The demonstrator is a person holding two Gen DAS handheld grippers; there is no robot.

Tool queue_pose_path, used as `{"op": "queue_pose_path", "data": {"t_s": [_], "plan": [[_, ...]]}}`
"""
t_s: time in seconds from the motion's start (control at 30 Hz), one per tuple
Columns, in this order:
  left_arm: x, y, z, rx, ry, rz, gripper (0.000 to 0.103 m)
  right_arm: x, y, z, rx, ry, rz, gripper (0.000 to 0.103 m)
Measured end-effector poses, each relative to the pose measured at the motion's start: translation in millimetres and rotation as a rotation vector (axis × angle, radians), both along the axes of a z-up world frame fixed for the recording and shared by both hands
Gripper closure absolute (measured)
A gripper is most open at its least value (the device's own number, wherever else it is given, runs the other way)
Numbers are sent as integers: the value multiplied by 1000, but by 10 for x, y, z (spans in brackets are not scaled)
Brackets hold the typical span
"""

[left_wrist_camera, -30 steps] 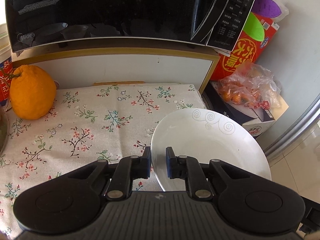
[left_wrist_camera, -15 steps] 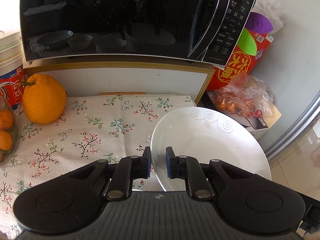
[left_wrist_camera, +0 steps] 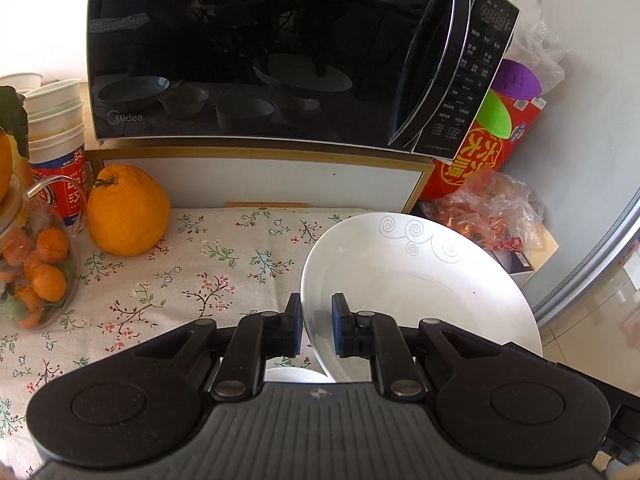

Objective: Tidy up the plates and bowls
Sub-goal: 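Carry the white plate with both grippers over the stacked blue plates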

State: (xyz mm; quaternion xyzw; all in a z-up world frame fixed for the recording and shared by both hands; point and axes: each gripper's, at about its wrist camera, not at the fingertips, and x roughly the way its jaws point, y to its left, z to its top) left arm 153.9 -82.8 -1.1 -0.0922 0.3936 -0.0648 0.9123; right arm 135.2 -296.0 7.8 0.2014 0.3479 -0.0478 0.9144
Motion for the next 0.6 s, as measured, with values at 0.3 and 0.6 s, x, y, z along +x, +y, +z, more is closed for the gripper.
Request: {"op": "queue_pose_path", "data": {"t_s": [0.3,0.6], "plan": [[-227,327,213,5,-29,45,90,-125,318,213,-13,-37,58,92],[-578,763,433,9,-61,120,90,-336,726,368,-11,-72,150,91]]}}
